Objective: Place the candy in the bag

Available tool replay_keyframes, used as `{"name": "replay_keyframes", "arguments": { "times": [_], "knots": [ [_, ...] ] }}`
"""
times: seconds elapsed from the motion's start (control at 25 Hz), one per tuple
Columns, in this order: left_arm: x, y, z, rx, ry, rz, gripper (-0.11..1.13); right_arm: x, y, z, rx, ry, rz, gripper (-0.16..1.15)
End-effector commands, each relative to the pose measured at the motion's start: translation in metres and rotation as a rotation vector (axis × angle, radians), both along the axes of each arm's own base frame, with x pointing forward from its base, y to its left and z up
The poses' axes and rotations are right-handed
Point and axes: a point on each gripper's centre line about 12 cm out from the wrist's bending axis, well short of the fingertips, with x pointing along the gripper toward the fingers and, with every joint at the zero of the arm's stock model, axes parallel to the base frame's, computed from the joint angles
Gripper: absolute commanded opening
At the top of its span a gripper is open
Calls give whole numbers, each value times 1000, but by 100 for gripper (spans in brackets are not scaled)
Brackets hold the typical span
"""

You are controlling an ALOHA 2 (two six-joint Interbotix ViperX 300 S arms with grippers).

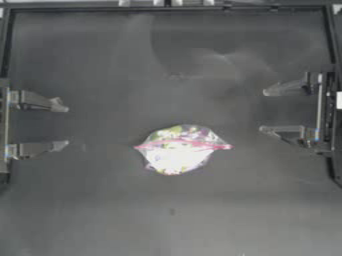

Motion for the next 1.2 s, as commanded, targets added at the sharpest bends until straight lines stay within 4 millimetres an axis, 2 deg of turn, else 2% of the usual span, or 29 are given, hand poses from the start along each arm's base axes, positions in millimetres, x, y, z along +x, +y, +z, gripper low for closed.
{"name": "replay_keyframes", "arguments": {
  "times": [0.04,0.24,0.72,1.2],
  "knots": [
    [-2,1,4,-1,-23,8,94,1,-1,5,-4,-17,-2,100],
    [-7,1,3,-1,-37,11,94,-1,-1,5,-10,-23,-2,100],
    [-16,2,4,2,-71,27,94,-21,0,5,14,-80,-24,100],
    [-31,1,-2,-19,-118,36,94,-27,1,6,25,-101,-31,100]
  ]
}}
